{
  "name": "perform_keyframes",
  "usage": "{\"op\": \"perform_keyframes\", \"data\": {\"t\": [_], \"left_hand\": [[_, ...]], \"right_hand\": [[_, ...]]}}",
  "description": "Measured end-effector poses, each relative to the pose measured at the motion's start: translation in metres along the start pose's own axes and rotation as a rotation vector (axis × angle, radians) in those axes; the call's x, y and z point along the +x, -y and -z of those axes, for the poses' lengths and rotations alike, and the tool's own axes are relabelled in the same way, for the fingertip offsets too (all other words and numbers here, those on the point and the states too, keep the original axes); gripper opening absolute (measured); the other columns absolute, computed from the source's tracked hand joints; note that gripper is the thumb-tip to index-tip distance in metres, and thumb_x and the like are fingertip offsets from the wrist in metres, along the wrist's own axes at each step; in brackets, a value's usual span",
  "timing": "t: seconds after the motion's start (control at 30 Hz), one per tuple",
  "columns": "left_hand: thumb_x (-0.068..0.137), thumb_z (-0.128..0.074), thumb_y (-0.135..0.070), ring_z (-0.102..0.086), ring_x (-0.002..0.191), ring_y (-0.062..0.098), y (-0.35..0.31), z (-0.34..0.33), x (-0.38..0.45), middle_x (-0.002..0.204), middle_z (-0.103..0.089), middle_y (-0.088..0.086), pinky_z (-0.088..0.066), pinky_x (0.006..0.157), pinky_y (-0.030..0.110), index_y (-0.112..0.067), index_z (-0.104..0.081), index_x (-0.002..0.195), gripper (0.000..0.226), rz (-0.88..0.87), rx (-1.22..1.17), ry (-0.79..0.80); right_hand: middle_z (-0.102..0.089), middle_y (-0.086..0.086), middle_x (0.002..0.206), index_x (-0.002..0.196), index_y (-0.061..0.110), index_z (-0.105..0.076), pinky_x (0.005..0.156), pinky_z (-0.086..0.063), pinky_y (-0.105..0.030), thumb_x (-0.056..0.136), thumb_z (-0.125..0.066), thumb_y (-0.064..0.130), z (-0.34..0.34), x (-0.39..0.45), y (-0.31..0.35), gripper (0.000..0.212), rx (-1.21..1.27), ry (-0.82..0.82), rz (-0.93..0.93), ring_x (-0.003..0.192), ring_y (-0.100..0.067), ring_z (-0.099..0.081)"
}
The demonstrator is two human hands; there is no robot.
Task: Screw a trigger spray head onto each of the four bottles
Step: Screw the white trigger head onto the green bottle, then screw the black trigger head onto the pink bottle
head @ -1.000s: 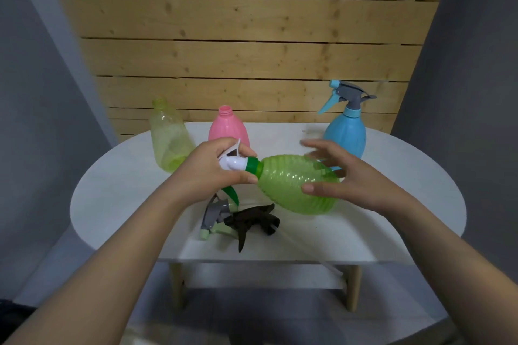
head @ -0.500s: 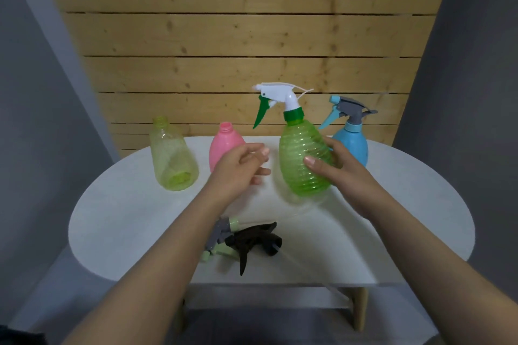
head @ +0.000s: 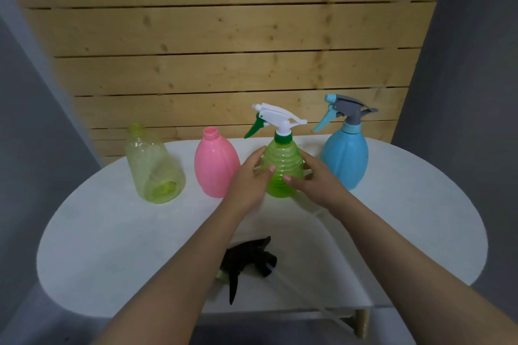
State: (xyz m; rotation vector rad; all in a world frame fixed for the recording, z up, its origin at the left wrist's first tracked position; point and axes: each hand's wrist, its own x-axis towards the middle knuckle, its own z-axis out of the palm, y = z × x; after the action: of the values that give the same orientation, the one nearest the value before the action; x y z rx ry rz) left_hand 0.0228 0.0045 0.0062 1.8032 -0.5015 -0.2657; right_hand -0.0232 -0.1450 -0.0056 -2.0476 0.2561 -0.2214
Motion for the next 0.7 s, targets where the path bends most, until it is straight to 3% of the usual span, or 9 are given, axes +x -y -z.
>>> {"op": "perform_keyframes", "data": {"t": [0.17, 0.3, 0.37, 0.43, 0.5, 0.57, 0.63, 0.7], "left_hand": [[0.093, -0.05, -0.025, -0.048, 0.126, 0.02, 0.005, -0.003, 0.005, 0.14, -0.048, 0.003, -0.043, 0.102, 0.042, -0.024, -0.033, 0.142, 0.052, 0.009, 0.051, -0.004], [0.092, -0.052, -0.029, -0.039, 0.133, 0.022, 0.004, -0.005, 0.004, 0.147, -0.04, 0.006, -0.038, 0.106, 0.041, -0.021, -0.027, 0.144, 0.059, 0.039, 0.1, -0.042], [0.092, -0.053, -0.028, -0.047, 0.125, 0.021, 0.0, -0.004, -0.002, 0.142, -0.045, 0.007, -0.043, 0.098, 0.029, -0.016, -0.035, 0.14, 0.053, 0.013, 0.15, -0.132], [0.09, -0.055, -0.022, -0.057, 0.099, 0.014, -0.004, 0.001, -0.012, 0.123, -0.058, 0.009, -0.045, 0.077, 0.01, -0.011, -0.05, 0.125, 0.037, -0.116, 0.193, -0.282], [0.087, -0.057, -0.016, -0.056, 0.085, 0.015, -0.008, 0.011, -0.024, 0.102, -0.061, 0.008, -0.049, 0.073, 0.02, -0.008, -0.057, 0.106, 0.021, -0.257, 0.248, -0.437], [0.082, -0.06, -0.016, -0.052, 0.09, 0.023, -0.009, 0.022, -0.029, 0.097, -0.057, 0.008, -0.042, 0.075, 0.028, -0.007, -0.056, 0.097, 0.018, -0.317, 0.348, -0.598], [0.077, -0.064, -0.017, -0.045, 0.103, 0.028, -0.008, 0.034, -0.028, 0.105, -0.052, 0.01, -0.033, 0.084, 0.027, -0.006, -0.054, 0.103, 0.031, -0.282, 0.413, -0.736], [0.072, -0.071, -0.022, -0.037, 0.119, 0.031, -0.005, 0.044, -0.023, 0.123, -0.046, 0.014, -0.028, 0.097, 0.034, -0.005, -0.046, 0.121, 0.057, -0.156, 0.412, -0.758]], "right_hand": [[-0.049, -0.014, 0.137, 0.144, 0.022, -0.033, 0.102, -0.041, -0.048, 0.082, -0.067, 0.034, -0.003, 0.006, -0.002, 0.072, -0.058, -0.009, -0.038, 0.123, -0.03, -0.048], [-0.05, -0.011, 0.138, 0.143, 0.016, -0.034, 0.1, -0.043, -0.042, 0.08, -0.069, 0.038, -0.003, 0.002, 0.003, 0.075, -0.14, -0.051, -0.065, 0.124, -0.03, -0.049], [-0.048, -0.012, 0.138, 0.142, 0.012, -0.034, 0.1, -0.042, -0.043, 0.078, -0.07, 0.039, -0.002, -0.006, 0.007, 0.078, -0.237, -0.137, -0.078, 0.124, -0.03, -0.048], [-0.055, -0.012, 0.128, 0.135, 0.012, -0.044, 0.093, -0.045, -0.04, 0.078, -0.071, 0.037, 0.0, -0.016, 0.01, 0.068, -0.312, -0.276, -0.046, 0.115, -0.028, -0.053], [-0.061, -0.008, 0.106, 0.12, 0.014, -0.056, 0.081, -0.046, -0.036, 0.078, -0.07, 0.032, 0.0, -0.028, 0.016, 0.047, -0.315, -0.381, 0.056, 0.099, -0.025, -0.056], [-0.06, -0.004, 0.091, 0.106, 0.016, -0.062, 0.073, -0.047, -0.035, 0.079, -0.07, 0.026, -0.003, -0.037, 0.023, 0.031, -0.273, -0.383, 0.132, 0.086, -0.022, -0.056], [-0.061, -0.003, 0.084, 0.099, 0.018, -0.064, 0.07, -0.047, -0.035, 0.079, -0.07, 0.024, -0.008, -0.042, 0.03, 0.022, -0.223, -0.313, 0.154, 0.078, -0.02, -0.056], [-0.063, -0.002, 0.082, 0.096, 0.02, -0.064, 0.069, -0.047, -0.033, 0.079, -0.071, 0.024, -0.015, -0.044, 0.035, 0.019, -0.183, -0.232, 0.144, 0.075, -0.019, -0.057]]}}
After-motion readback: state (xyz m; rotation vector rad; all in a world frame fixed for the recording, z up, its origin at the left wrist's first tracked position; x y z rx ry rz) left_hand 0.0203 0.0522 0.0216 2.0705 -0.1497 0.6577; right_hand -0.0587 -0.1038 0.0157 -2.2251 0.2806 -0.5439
